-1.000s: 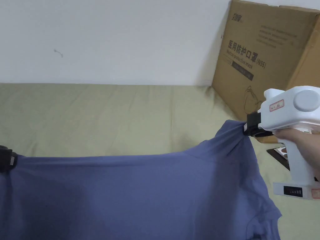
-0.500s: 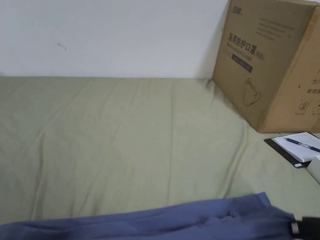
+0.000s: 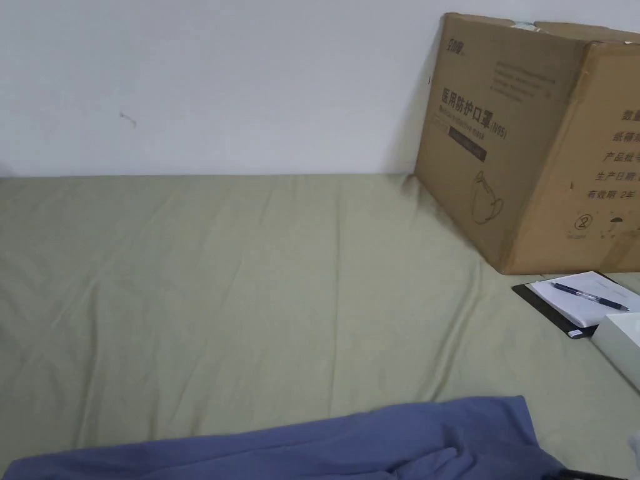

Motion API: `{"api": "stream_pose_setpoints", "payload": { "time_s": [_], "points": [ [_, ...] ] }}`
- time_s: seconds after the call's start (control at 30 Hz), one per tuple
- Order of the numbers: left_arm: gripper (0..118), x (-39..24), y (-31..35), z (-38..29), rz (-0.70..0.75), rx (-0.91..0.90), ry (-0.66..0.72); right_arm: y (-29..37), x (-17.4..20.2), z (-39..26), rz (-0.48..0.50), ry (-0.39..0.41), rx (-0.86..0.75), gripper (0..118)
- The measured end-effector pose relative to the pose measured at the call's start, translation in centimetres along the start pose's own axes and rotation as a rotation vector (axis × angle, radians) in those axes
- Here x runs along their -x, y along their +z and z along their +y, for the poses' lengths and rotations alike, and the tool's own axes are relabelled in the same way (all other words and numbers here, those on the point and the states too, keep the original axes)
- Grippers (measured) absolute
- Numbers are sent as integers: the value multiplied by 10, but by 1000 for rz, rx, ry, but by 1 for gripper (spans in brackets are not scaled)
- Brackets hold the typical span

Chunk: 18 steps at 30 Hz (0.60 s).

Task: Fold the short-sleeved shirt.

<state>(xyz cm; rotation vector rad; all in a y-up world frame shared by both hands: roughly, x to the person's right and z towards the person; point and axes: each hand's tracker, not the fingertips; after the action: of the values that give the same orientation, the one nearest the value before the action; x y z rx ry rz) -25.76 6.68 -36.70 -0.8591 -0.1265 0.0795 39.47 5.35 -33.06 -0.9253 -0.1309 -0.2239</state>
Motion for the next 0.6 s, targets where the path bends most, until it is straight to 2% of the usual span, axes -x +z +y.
{"api": "stream_pose_setpoints", "payload": {
  "time_s": [0.17, 0.3, 0.37, 0.4, 0.43, 0.47, 0.5, 0.53, 0.57, 0.6],
  "points": [
    [118, -17, 64, 18, -115, -178, 126, 72, 35, 11, 40, 40, -260, 109],
    [117, -53, 111, 25, -155, -333, 153, 132, 81, 10, 178, 74, -529, 109],
    [109, -72, 133, 19, -158, -475, 146, 155, 102, -1, 256, 99, -703, 100],
    [92, -82, 144, 13, -129, -575, 129, 164, 113, -9, 283, 120, -791, 85],
    [92, -92, 153, 6, -94, -658, 110, 172, 126, -18, 292, 145, -869, 85],
    [84, -101, 158, -1, -48, -717, 94, 176, 136, -26, 273, 163, -925, 79],
    [66, -111, 163, -8, 1, -778, 76, 178, 146, -34, 235, 173, -975, 64],
    [30, -118, 166, -14, 42, -820, 56, 179, 153, -42, 217, 168, -1008, 42],
    [2, -124, 166, -17, 85, -836, 28, 176, 159, -47, 204, 167, -1025, 20],
    [0, -126, 163, -21, 122, -859, 17, 174, 163, -52, 191, 172, -1032, 5]
  ]
}}
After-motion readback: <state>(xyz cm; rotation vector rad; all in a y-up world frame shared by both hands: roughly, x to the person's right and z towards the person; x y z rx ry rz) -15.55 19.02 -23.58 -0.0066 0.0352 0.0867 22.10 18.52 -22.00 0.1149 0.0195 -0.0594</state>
